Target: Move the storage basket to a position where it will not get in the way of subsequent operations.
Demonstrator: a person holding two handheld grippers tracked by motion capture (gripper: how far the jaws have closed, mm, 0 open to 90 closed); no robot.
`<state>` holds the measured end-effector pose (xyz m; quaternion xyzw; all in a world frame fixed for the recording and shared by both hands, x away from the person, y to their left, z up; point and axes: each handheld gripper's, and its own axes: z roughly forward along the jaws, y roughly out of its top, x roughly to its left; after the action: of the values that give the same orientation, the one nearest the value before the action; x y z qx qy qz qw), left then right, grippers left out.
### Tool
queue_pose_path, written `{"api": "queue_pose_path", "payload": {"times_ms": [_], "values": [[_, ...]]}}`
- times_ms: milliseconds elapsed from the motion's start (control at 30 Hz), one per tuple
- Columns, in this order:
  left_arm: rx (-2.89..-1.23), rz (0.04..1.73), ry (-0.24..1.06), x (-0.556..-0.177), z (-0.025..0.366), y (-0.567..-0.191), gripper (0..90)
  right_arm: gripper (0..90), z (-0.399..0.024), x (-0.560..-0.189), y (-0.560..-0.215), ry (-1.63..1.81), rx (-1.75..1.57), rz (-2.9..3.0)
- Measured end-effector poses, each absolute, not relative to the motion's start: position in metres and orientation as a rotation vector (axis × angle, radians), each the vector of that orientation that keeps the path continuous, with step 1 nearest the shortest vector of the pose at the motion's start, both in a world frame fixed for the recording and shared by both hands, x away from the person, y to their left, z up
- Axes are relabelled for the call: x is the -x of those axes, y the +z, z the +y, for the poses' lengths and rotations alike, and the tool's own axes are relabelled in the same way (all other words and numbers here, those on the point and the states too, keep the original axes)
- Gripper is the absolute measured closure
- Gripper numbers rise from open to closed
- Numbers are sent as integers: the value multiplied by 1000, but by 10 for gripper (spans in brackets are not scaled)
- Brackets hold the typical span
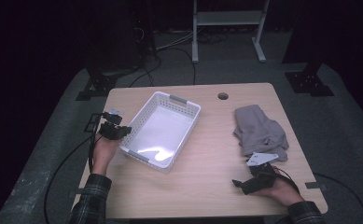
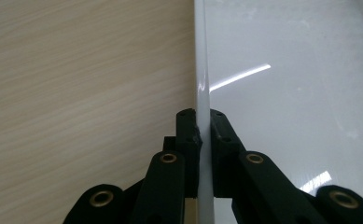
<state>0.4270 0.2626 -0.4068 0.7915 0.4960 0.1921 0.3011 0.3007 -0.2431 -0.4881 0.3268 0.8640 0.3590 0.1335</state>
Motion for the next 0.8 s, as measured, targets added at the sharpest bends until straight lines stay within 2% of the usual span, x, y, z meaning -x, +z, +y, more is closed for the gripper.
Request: {"api": "queue_pose_path", "payload": {"times_ms": [367,800], "values": [[-2031,1400,555,-434,301,-408,848,0,-243,-301,-488,1040,-959,2498],[-1981,1470,586,-432,326,-409,847,0,-243,-301,-488,1039,-962,2495]]}}
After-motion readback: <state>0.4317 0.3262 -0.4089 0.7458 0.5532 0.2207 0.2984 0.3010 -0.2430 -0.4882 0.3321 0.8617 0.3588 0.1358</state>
